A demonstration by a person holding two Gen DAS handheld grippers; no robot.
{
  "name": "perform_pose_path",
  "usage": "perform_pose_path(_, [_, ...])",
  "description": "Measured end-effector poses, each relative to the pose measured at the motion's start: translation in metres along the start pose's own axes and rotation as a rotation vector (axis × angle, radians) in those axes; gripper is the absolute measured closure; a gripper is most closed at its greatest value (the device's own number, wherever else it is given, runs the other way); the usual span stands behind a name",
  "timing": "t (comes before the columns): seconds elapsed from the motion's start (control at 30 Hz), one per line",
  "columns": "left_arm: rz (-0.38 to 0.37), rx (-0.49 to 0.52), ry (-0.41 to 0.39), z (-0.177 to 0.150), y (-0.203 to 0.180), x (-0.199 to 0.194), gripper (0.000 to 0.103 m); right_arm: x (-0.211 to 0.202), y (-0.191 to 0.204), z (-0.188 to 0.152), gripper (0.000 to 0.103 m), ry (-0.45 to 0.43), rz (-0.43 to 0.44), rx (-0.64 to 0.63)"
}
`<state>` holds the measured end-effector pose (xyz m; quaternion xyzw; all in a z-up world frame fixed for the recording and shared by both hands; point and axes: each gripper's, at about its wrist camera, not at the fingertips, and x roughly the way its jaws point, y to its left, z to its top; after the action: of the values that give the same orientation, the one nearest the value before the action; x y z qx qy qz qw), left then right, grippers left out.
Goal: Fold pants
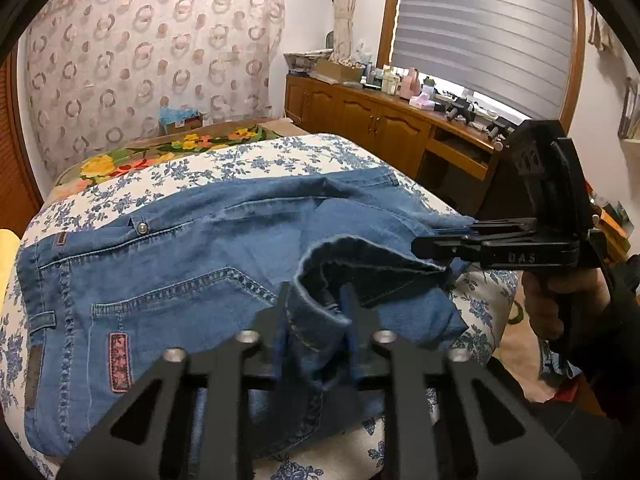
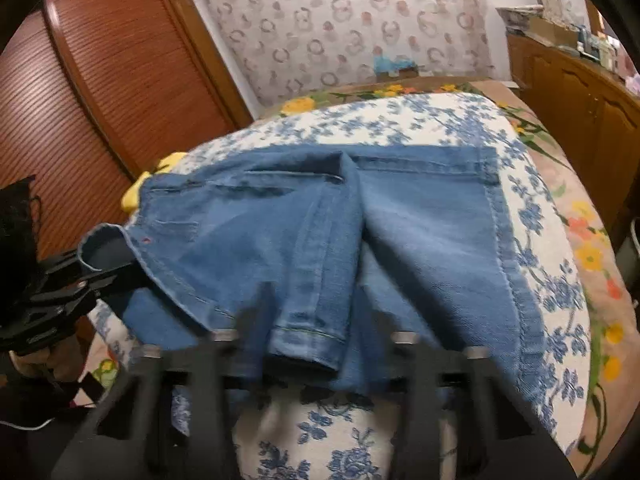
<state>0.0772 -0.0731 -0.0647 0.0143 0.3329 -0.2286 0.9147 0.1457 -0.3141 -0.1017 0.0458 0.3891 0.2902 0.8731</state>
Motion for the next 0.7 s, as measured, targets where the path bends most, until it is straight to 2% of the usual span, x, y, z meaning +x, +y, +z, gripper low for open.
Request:
perform_pose_path(0.17, [0.010, -0.016, -0.069, 0.004, 0.008, -0.029, 0.089, -0.017, 0.027, 0.026, 0.085, -0.102, -0.016, -0.078])
perform_pose_path(0.33, [0.047, -0.037, -0.138, 0.009, 0.026, -0.067, 0.089, -0.022, 0.062, 0.068, 0.085, -0.168, 0.028, -0.164])
perform_pose_path(0.47, [0.085, -0.060, -0.163, 0.006, 0.045, -0.083, 0.089, -0.013, 0.094, 0.101, 0.085, -0.185, 0.063, -0.230])
perform_pose_path(0.53, [0.107, -0.084, -0.170, 0.001, 0.058, -0.090, 0.089, -0.007, 0.110, 0.116, 0.093, -0.190, 0.074, -0.261])
perform_pose_path(0.7, [0.138, -0.146, -0.167, -0.019, 0.084, -0.100, 0.089, 0.030, 0.155, 0.144, 0.097, -0.161, 0.118, -0.345])
